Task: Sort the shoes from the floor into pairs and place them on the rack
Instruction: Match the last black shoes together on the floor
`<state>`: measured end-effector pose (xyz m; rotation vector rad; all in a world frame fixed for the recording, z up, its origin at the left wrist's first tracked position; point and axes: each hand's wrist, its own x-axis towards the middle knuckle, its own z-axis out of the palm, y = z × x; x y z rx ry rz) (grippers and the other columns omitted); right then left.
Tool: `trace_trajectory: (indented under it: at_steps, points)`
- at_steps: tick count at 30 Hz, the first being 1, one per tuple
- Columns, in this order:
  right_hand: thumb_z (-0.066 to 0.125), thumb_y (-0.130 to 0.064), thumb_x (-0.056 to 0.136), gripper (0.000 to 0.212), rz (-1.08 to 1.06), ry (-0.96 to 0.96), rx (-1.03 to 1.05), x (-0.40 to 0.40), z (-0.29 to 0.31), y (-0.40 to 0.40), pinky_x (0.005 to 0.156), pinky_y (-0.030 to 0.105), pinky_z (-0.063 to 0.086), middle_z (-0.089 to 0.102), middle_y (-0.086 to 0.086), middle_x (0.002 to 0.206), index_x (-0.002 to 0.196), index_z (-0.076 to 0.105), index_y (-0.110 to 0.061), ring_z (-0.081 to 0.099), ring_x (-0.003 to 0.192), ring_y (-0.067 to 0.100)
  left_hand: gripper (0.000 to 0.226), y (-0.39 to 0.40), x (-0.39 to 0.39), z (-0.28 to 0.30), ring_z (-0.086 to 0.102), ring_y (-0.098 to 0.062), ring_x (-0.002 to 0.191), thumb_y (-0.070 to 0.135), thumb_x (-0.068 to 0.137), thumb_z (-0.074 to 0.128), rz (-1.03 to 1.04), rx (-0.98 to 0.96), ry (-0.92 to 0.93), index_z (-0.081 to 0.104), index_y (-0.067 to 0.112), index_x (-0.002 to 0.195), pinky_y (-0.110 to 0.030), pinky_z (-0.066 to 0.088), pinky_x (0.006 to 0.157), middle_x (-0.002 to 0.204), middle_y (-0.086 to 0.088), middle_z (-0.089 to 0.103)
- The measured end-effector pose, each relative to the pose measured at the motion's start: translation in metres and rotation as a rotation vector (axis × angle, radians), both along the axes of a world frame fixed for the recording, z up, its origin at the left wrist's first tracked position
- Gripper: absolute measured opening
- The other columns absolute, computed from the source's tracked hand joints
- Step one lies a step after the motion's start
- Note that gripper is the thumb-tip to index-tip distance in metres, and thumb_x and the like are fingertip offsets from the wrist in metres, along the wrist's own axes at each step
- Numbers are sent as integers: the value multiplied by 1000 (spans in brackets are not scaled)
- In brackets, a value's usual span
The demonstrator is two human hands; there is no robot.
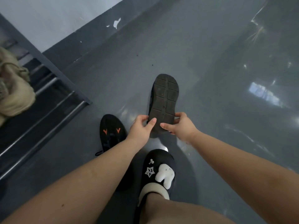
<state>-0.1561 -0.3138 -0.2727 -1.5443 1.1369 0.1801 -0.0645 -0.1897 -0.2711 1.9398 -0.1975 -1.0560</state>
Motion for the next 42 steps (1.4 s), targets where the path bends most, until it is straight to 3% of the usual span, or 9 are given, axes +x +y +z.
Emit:
trace_trajectory:
  at_steps: [5,13,17,22,25,29,33,38,42]
  points:
    - [83,-23,71,73,125,-70,0,43,28,52,84,34,54,60,-3,85,128,38,-8,62,79,14,17,48,31,32,63,-20,90,18,89,63,393,-153,118,46,17,88,-45,52,92,108,-15,62]
    - [70,-20,85,31,388,-5,131,103,134,100,81,34,54,68,4,91,112,56,-13,65,75,19,45,121,68,101,61,-11,91,12,91,59,456,-338,113,41,8,133,-18,51,69,122,-6,61]
    - [61,-32,91,39,419,159,130,117,197,117,85,37,54,62,15,118,120,54,-6,64,91,29,48,143,68,134,62,-6,85,14,91,60,401,-400,94,44,6,136,-14,51,64,110,0,63]
    - [47,-51,93,55,449,297,74,115,239,160,86,38,52,62,18,119,125,49,-6,64,100,30,55,180,56,162,63,-22,108,14,88,64,394,-432,62,45,2,137,-35,51,94,126,-12,62]
    - [46,-54,93,54,413,260,69,104,240,203,74,35,53,65,12,100,122,52,-8,65,82,24,57,215,46,172,61,-25,112,9,85,67,393,-445,28,45,1,137,-40,45,103,127,-17,60]
    - [53,-58,87,59,277,144,126,88,216,258,95,47,49,59,11,127,126,51,-14,59,113,31,56,263,31,181,61,-23,112,9,84,69,357,-397,3,47,1,135,-38,44,104,128,-15,60]
    - [60,-60,82,53,151,47,224,71,192,302,91,44,52,64,8,113,111,58,-16,62,105,28,55,301,18,178,61,-14,108,13,82,71,280,-295,-39,50,7,133,-24,45,96,130,-6,58]
    - [71,-58,73,59,82,89,471,58,154,325,90,42,53,70,12,109,111,65,-13,67,100,29,63,323,6,153,54,-15,123,20,75,78,208,-138,-54,53,14,133,-31,40,107,134,-5,57]
    - [59,-48,87,42,67,88,597,36,123,322,73,37,53,66,11,117,116,62,-17,64,102,26,65,322,-12,123,55,-13,120,18,73,80,214,-106,-15,53,15,133,-24,42,103,133,-6,58]
